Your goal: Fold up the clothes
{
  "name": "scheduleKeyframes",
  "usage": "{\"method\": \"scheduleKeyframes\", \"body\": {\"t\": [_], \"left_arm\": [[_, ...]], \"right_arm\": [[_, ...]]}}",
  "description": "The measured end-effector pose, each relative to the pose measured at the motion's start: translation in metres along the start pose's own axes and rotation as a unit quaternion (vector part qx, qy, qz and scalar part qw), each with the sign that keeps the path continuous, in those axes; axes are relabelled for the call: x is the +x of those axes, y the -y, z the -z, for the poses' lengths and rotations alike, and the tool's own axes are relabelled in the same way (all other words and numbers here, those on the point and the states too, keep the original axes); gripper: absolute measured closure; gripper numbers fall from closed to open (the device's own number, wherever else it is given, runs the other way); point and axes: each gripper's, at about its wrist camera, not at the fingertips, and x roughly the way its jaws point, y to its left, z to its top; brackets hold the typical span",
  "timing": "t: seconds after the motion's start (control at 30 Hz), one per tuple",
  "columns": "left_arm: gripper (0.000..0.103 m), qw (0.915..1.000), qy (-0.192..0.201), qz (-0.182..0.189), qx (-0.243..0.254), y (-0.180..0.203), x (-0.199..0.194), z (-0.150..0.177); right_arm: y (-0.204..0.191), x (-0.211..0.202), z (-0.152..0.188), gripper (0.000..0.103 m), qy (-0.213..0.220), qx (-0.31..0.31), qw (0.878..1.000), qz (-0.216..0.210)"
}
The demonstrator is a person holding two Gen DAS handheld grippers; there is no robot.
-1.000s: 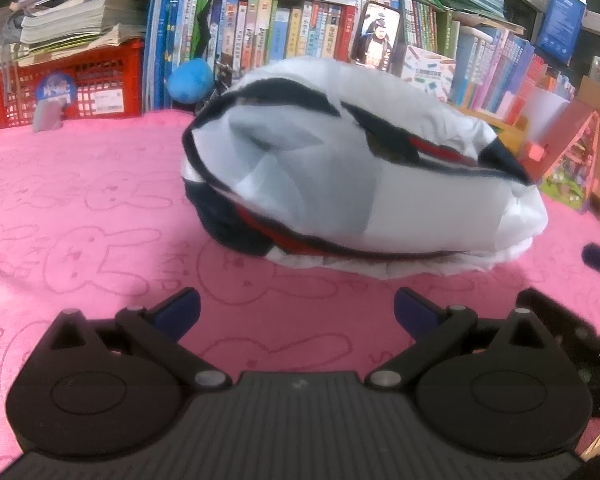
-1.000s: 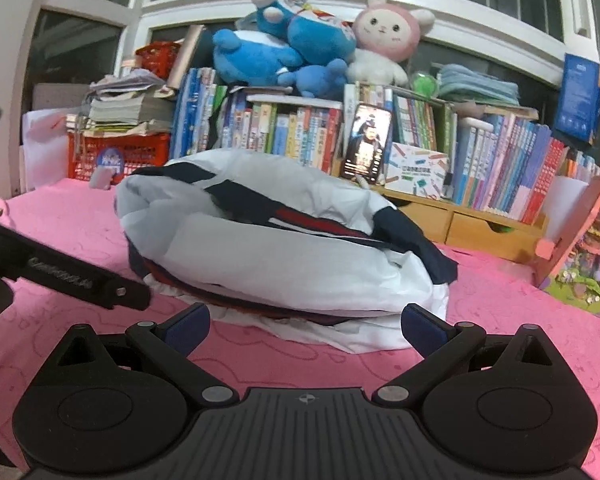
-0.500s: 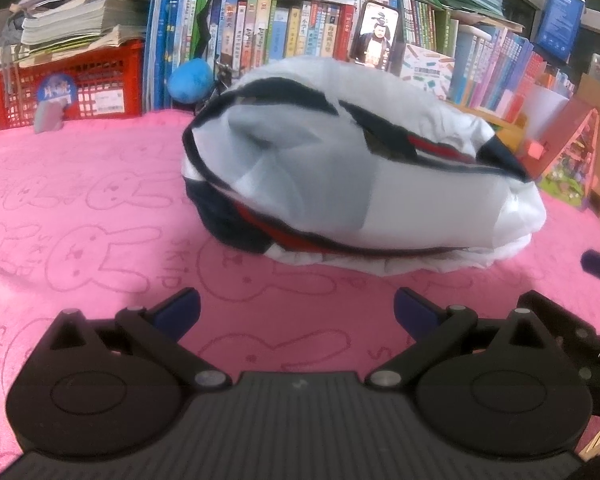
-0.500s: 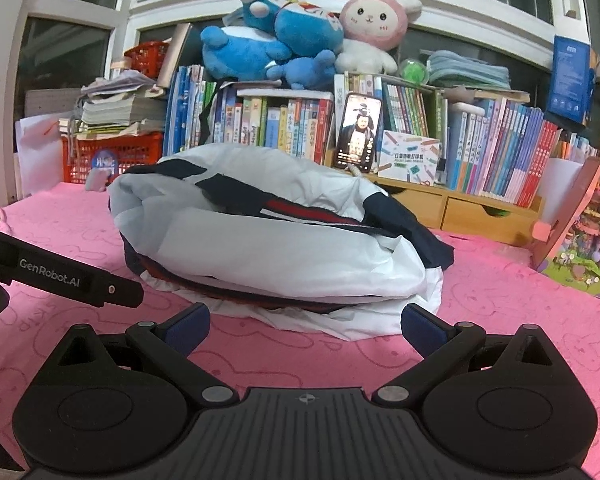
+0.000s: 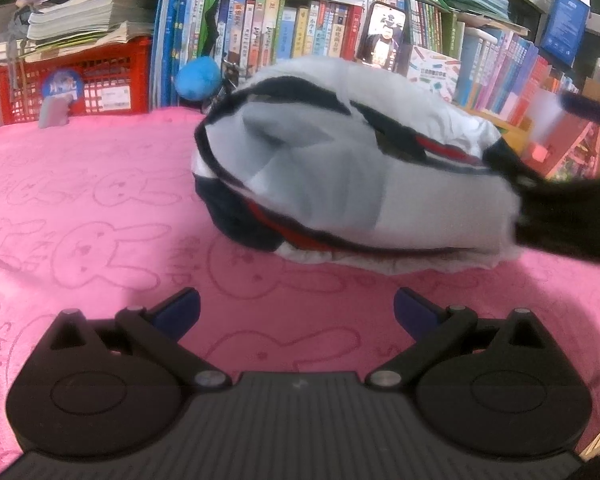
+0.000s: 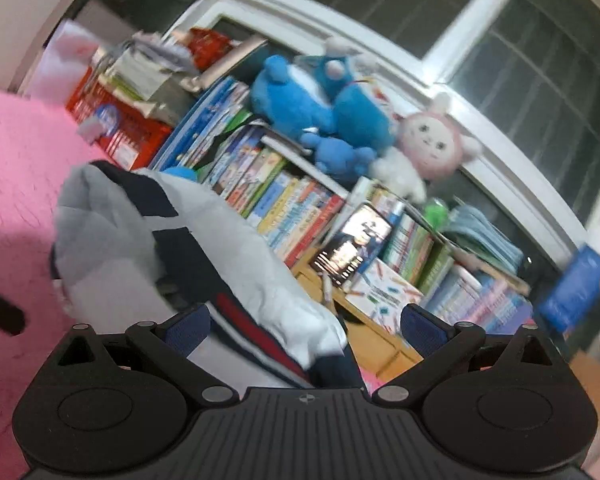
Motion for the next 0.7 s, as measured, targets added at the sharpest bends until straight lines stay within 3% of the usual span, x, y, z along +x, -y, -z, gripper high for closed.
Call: {"method": "scheduleKeyframes", "body": {"t": [0.23, 0.3, 0.33, 0.37, 0.43, 0.47, 0.53, 0.63, 0.7], "left_arm": [[0.0, 0.9992, 0.027, -0.024, -0.016, -0.014, -0.012, -0.005], [0.0, 0.9985, 0.037, -0.034, -0.02, -0.019, -0.015, -0.007], [0.0, 0.998, 0.044, -0.04, -0.021, -0.022, -0.016, -0.008], [0.0, 0.9975, 0.05, -0.044, -0.022, -0.024, -0.016, -0.011], [0.0, 0.9968, 0.06, -0.049, -0.02, -0.027, -0.015, -0.018], [0.0, 0.9966, 0.065, -0.049, -0.017, -0.026, -0.013, -0.022], [0.0, 0.9963, 0.071, -0.046, -0.014, -0.026, -0.008, -0.029], [0.0, 0.9962, 0.077, -0.038, -0.014, -0.023, -0.003, -0.033], [0.0, 0.9962, 0.079, -0.035, -0.015, -0.021, -0.003, -0.03]], "right_arm": [[-0.043, 0.069, -0.009, 0.011, -0.029, -0.115, 0.992, -0.048], [-0.044, 0.083, -0.01, 0.027, -0.04, -0.112, 0.992, -0.047], [-0.038, 0.085, -0.013, 0.043, -0.039, -0.091, 0.995, -0.032], [-0.032, 0.087, -0.015, 0.051, -0.039, -0.07, 0.997, -0.017], [-0.012, 0.08, -0.021, 0.054, -0.018, -0.018, 0.999, 0.02], [-0.003, 0.075, -0.024, 0.06, -0.006, -0.008, 0.999, 0.045], [0.017, 0.068, -0.027, 0.061, 0.012, 0.005, 0.996, 0.09], [0.046, 0.061, -0.025, 0.06, 0.006, 0.031, 0.997, 0.067], [0.041, 0.055, -0.018, 0.056, 0.008, 0.024, 1.0, 0.01]]}}
